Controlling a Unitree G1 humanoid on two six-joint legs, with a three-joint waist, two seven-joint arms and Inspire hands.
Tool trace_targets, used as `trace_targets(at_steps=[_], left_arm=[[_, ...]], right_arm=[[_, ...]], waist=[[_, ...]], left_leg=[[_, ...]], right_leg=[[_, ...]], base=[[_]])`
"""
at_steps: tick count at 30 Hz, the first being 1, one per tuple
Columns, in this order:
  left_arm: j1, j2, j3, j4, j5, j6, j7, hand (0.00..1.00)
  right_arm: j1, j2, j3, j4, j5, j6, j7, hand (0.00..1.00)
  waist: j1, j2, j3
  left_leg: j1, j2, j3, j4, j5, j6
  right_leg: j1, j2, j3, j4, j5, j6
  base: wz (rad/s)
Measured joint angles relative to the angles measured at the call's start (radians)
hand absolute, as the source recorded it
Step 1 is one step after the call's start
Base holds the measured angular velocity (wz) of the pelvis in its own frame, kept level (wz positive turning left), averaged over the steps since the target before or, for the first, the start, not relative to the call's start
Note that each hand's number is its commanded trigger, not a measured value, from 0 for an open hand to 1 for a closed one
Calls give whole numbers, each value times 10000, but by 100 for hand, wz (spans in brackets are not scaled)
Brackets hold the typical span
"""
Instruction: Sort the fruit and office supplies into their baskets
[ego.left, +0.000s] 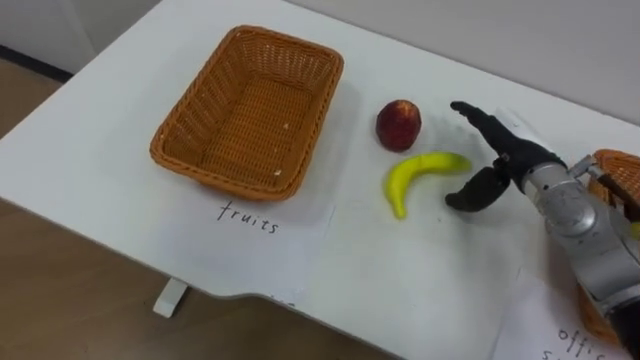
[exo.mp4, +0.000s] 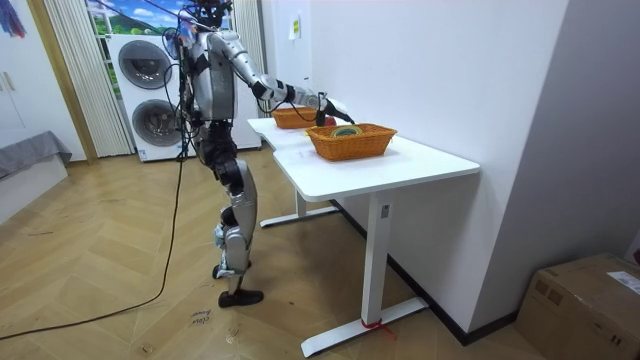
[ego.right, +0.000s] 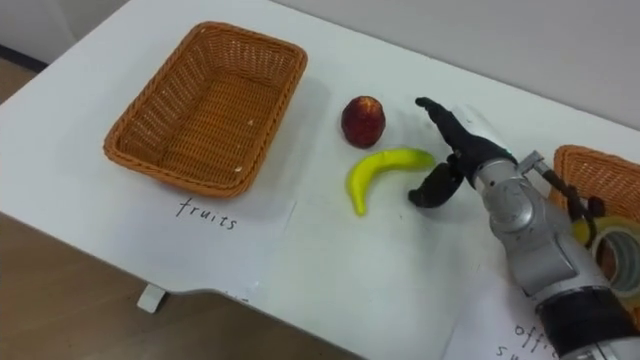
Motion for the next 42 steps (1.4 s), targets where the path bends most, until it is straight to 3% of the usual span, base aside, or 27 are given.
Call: trace_targets(at_steps=[9, 20, 28, 31, 42], left_arm=[[-351, 113, -265, 189, -358, -42, -24, 0], [-405, 175, -591, 200, -410, -30, -25, 0], [-598, 178, -748, 197, -411, -28, -1, 0], [-671, 179, -766, 198, -416, -28, 55, 0], [-935, 253, -867, 201, -619, -24, 213, 0]], right_arm=[[-950, -5, 169, 1412, 298, -344, -74, 0], [-1303, -69, 304, 1921, 791, -308, -162, 0], [-1340, -292, 484, 1950, 805, -312, -172, 0], [-1351, -391, 497, 2023, 807, -313, -160, 0], [-1897, -482, 1364, 2261, 90, -290, -124, 0]], waist=[[-4, -46, 20], [67, -161, 92], [149, -120, 118], [292, -125, 114], [306, -192, 67]], left_leg=[[-244, -7, -113, 28, 44, -18], [-829, 44, -182, 375, 77, -30], [-1003, 68, -266, 539, 92, -45], [-1004, 75, -277, 536, 100, -57], [-953, 81, -296, 520, 120, -80]], right_leg=[[-130, 5, -143, 4, 7, -13], [-500, 16, -325, 193, 77, -123], [-628, 21, -511, 212, 126, -178], [-638, 32, -514, 215, 131, -187], [-595, 42, -543, 226, 143, -205]], base=[[4], [5], [2], [0], [0]])
